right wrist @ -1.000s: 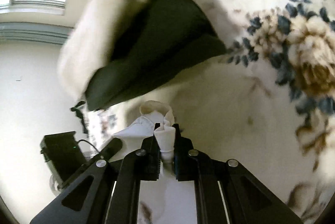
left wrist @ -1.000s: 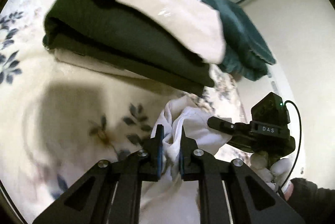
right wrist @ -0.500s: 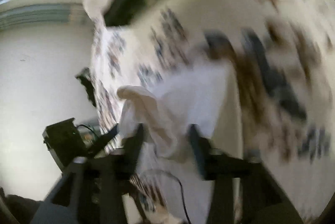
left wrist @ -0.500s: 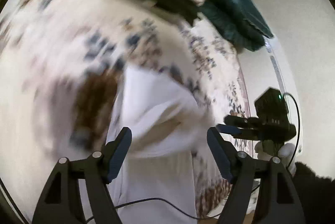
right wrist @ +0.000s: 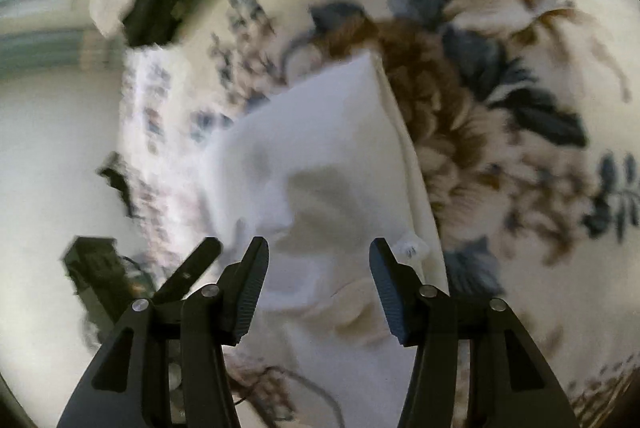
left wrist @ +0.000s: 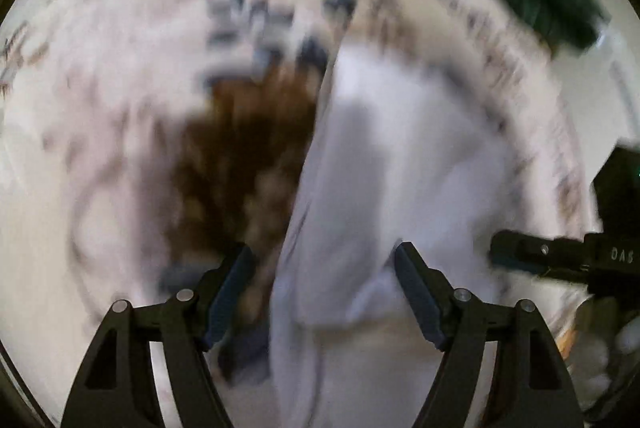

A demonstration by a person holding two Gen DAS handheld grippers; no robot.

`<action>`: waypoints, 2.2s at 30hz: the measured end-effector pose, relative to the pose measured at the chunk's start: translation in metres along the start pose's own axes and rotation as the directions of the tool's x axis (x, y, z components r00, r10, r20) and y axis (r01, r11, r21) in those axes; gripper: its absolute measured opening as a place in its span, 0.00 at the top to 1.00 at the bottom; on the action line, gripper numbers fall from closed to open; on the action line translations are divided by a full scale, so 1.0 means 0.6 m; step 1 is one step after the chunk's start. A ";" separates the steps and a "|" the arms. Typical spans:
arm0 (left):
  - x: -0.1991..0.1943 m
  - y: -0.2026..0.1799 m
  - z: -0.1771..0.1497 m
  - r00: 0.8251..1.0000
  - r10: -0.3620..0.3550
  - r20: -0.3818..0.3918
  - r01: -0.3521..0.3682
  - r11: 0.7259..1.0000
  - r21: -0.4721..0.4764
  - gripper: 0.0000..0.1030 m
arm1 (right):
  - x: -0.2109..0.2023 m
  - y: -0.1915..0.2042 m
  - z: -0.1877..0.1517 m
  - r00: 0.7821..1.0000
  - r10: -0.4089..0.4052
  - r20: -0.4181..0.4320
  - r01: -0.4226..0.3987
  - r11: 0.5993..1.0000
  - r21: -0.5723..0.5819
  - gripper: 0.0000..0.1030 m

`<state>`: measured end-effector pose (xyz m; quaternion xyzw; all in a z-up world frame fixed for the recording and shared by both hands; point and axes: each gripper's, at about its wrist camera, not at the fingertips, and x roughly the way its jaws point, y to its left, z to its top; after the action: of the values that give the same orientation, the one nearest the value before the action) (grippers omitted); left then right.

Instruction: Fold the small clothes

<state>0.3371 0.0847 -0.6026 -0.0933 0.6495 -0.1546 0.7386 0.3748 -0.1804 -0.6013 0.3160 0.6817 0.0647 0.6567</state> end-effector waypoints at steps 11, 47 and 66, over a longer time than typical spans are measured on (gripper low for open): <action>-0.090 0.049 -0.047 0.986 -0.144 0.089 0.160 0.967 -0.200 0.30 | -0.054 -0.073 -0.070 1.000 -0.003 0.029 -0.002 0.982 0.189 0.48; -0.072 0.116 -0.357 0.935 -0.279 -0.218 0.199 0.923 -0.328 0.35 | -0.017 -0.219 -0.321 0.951 0.122 -0.286 -0.053 0.970 0.239 0.40; -0.150 0.070 -0.385 0.897 -0.441 0.001 0.400 0.812 -0.426 0.96 | -0.009 -0.186 -0.396 0.932 0.242 -0.271 -0.172 0.951 0.259 0.96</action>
<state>0.1036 0.1699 -0.5654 -0.3819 0.6657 -0.1766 0.6163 0.1136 -0.1938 -0.6221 0.4471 0.7387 0.1013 0.4942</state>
